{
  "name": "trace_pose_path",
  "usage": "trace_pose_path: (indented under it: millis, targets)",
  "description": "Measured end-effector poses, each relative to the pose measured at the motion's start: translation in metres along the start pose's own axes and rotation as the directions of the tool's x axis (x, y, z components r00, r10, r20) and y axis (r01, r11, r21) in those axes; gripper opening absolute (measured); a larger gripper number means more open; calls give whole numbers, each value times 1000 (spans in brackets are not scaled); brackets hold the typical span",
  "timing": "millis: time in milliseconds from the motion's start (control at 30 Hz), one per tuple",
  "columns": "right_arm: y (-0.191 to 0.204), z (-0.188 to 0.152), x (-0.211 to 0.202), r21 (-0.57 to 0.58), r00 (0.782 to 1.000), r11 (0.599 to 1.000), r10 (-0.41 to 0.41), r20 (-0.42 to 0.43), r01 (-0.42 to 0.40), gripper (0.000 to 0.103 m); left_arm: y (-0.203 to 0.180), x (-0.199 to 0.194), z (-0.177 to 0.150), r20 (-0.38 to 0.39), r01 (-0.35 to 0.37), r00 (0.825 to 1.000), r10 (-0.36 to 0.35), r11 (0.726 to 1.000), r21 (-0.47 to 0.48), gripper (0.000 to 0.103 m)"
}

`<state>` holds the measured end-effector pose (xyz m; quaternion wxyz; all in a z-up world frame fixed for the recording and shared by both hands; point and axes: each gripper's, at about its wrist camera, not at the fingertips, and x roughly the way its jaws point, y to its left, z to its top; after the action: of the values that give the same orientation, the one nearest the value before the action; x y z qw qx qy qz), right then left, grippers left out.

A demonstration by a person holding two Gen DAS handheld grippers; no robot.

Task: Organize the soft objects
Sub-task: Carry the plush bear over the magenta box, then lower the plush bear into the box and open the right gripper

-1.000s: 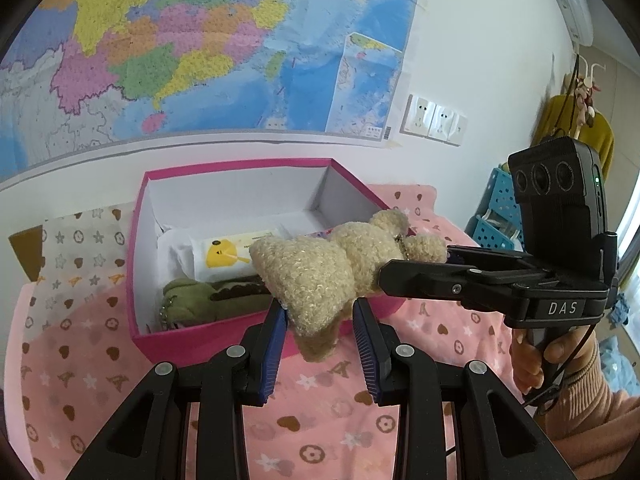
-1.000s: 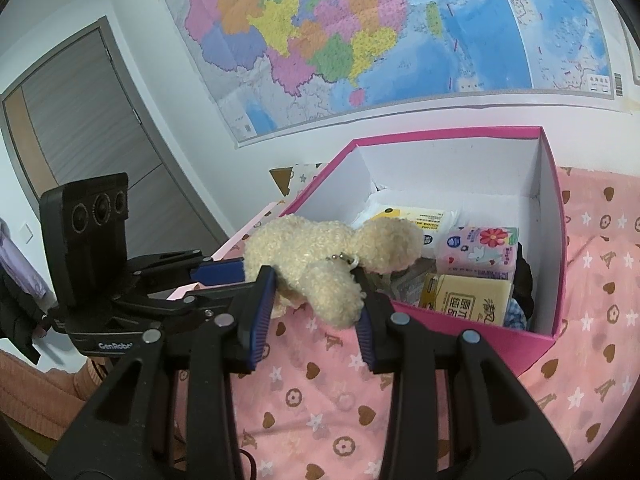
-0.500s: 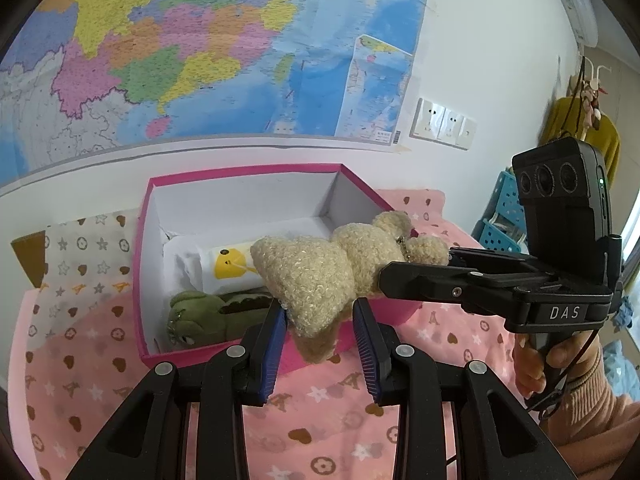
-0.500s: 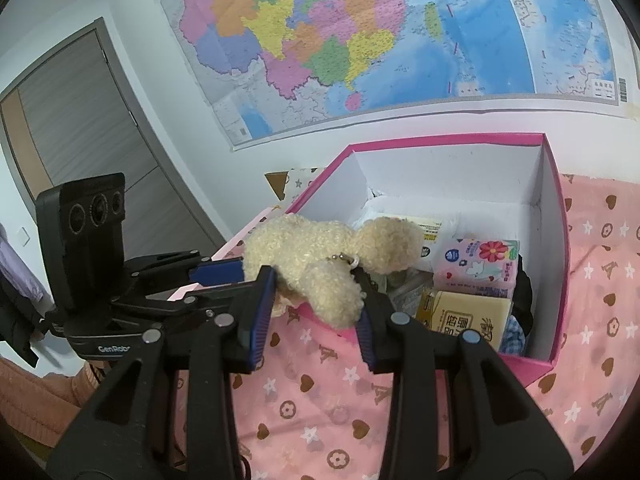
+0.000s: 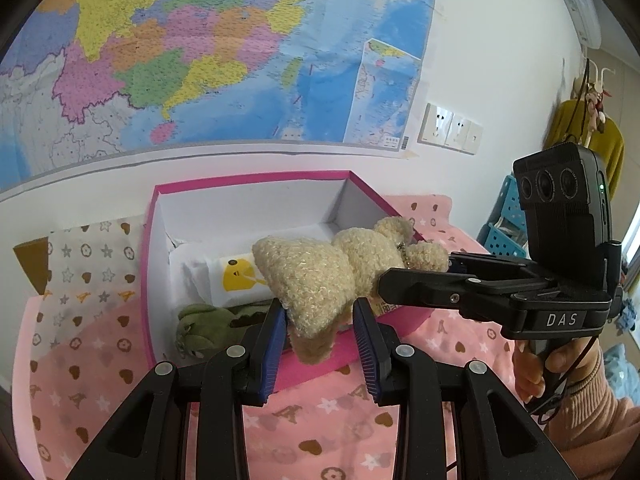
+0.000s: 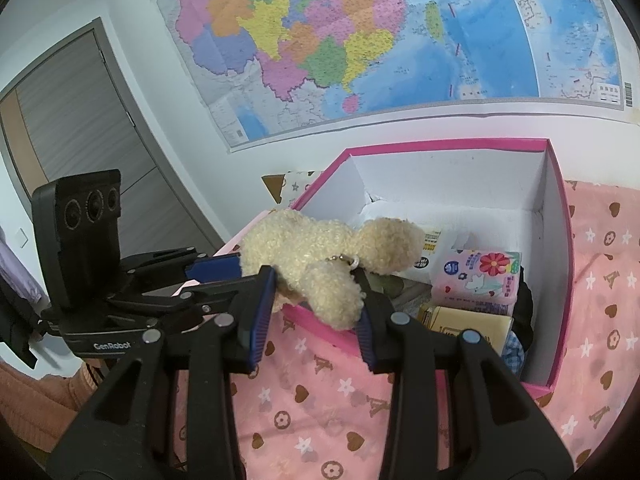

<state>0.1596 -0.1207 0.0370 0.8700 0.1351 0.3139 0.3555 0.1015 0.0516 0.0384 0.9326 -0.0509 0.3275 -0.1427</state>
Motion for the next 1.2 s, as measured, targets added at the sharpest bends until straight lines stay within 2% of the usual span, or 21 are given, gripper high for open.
trace_pose_path:
  millis: [1200]
  targets:
    - [-17,8,20,29,1000,999,-24,-19,25,40,11,27,12,-37,-50,998,50,999,6,33]
